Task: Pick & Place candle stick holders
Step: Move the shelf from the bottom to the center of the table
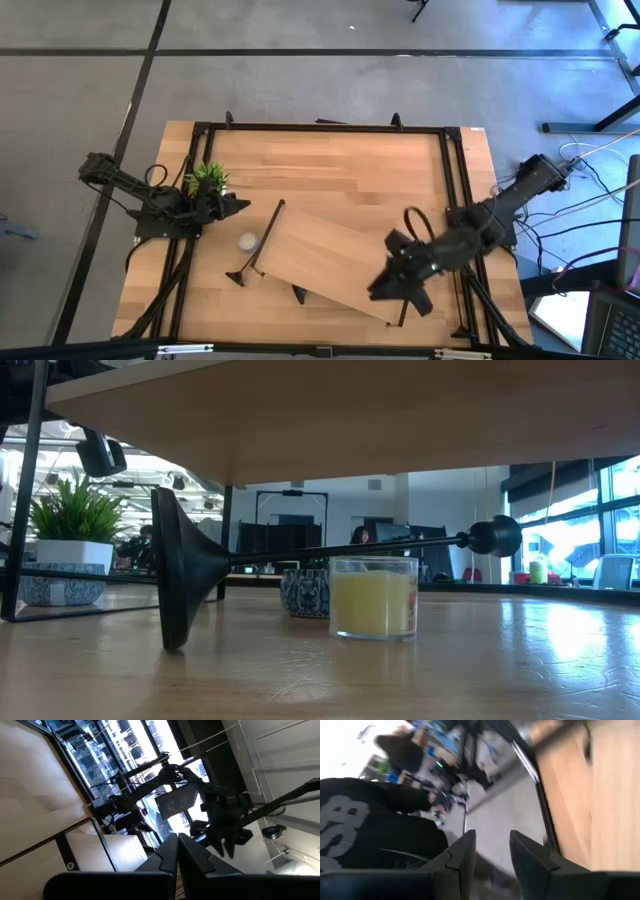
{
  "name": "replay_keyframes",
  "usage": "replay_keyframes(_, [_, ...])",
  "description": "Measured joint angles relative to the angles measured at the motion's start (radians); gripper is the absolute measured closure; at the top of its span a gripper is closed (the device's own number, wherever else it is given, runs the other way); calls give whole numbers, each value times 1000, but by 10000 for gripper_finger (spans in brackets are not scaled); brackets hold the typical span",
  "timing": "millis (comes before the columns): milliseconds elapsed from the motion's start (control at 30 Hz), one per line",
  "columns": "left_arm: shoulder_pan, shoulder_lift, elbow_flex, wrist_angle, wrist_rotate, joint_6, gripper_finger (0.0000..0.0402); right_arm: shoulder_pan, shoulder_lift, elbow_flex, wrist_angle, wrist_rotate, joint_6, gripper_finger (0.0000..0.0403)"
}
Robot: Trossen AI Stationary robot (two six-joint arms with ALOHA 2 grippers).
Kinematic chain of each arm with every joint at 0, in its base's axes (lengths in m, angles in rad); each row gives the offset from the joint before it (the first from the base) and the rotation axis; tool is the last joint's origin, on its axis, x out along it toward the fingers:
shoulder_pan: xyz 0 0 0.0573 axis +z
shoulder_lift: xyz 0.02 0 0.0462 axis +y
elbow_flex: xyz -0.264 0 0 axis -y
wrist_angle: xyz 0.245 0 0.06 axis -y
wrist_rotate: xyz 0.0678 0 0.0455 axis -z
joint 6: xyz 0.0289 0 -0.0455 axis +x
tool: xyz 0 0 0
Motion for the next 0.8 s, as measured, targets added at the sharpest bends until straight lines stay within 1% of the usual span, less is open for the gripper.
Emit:
replay_keyframes(233, [0, 0, 0, -8, 0, 1, 396, 120, 37, 0, -180, -7, 409, 283])
replay_keyframes(433, [0, 0, 0, -13, 0, 0, 396, 184, 59, 0, -313, -7, 771, 283])
replay_keyframes(500, [0, 0, 0, -13, 4, 0, 396, 199, 59, 0, -343, -8, 863, 283])
replay_keyframes(700, [0, 0, 0, -27, 39, 0, 396, 238, 59, 0, -433, -9, 1052, 283])
replay_keyframes(800, [0, 0, 0, -27, 38, 2, 396, 256, 59, 0, -537, -10, 1226, 283])
